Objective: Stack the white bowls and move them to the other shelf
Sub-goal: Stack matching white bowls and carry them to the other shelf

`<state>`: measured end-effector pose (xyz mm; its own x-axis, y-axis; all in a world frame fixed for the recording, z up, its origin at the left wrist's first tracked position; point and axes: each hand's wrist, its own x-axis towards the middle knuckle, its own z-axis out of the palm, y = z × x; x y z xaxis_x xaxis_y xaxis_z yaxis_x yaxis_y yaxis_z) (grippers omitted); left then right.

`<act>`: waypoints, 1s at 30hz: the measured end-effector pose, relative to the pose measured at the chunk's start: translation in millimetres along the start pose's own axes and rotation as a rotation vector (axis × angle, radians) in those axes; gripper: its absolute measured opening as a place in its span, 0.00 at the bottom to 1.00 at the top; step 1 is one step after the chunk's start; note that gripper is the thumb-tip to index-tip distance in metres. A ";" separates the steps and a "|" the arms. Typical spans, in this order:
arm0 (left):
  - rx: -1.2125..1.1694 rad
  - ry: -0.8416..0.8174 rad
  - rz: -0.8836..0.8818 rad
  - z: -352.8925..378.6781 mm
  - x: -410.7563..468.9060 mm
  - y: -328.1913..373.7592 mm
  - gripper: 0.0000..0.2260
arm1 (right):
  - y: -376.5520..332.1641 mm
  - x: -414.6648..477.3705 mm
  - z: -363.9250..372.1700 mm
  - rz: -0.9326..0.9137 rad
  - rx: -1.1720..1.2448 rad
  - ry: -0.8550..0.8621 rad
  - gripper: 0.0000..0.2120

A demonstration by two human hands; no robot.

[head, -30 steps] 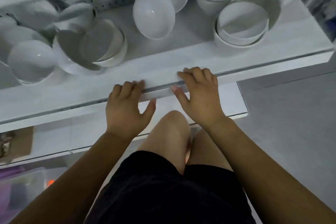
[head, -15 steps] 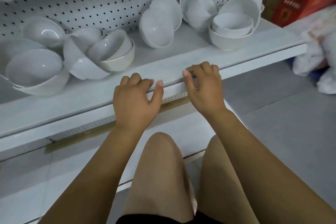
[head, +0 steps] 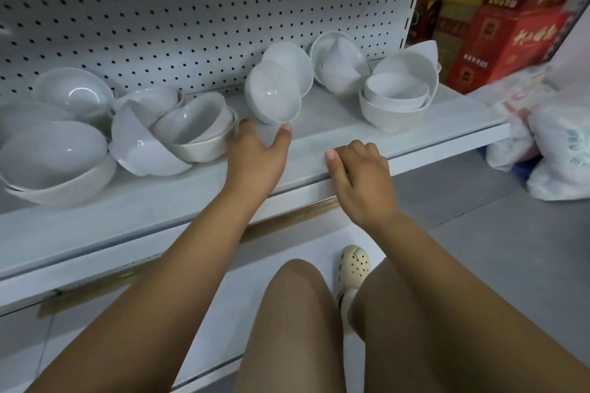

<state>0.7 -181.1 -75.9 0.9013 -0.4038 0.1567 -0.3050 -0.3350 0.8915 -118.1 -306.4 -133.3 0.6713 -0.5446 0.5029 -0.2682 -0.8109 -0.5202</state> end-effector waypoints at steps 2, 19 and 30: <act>-0.032 0.021 0.001 5.3 12.4 1.1 0.26 | -1.6 15.1 -6.3 0.028 0.027 -0.057 0.20; -0.357 -0.007 0.009 21.7 44.5 -26.2 0.29 | -7.4 151.4 56.2 0.251 0.509 -0.316 0.24; -0.356 -0.009 0.101 18.4 38.4 -29.8 0.21 | 7.0 133.7 51.2 0.291 0.769 -0.154 0.34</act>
<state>38.7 -202.3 -104.3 0.8688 -0.4281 0.2490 -0.2646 0.0237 0.9641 5.1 -373.9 -105.0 0.7501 -0.6288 0.2048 0.0633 -0.2401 -0.9687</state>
